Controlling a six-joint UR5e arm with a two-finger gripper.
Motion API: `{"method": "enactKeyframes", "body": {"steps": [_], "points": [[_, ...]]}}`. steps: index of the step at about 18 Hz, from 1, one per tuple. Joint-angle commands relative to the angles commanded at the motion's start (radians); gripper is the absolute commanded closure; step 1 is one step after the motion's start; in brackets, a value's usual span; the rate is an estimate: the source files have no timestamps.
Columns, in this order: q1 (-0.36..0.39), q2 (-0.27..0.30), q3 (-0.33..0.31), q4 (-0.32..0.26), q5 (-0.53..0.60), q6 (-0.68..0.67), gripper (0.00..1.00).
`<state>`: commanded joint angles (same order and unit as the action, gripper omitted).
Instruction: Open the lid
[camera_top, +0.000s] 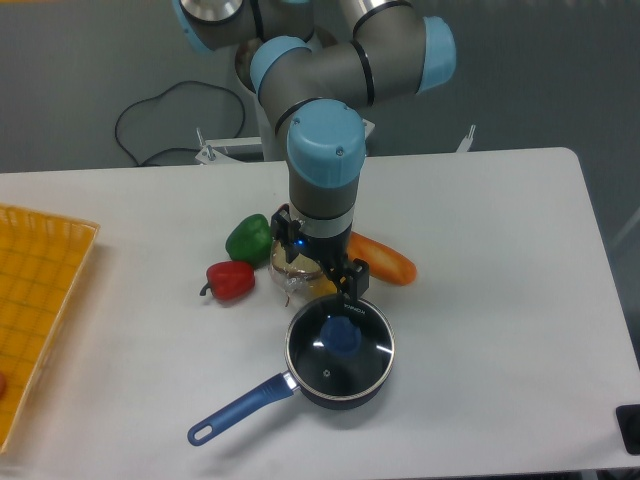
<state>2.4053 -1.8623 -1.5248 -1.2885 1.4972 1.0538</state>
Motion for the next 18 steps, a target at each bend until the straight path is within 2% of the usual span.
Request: {"method": "enactKeyframes", "body": {"steps": [8,12,18], "points": [[-0.003,0.0,-0.014,0.002,-0.003,-0.041,0.0],[-0.005,-0.006,-0.015,0.025,0.002,-0.066,0.0],[-0.006,0.008,-0.055,0.032,0.005,-0.074,0.0]]}}
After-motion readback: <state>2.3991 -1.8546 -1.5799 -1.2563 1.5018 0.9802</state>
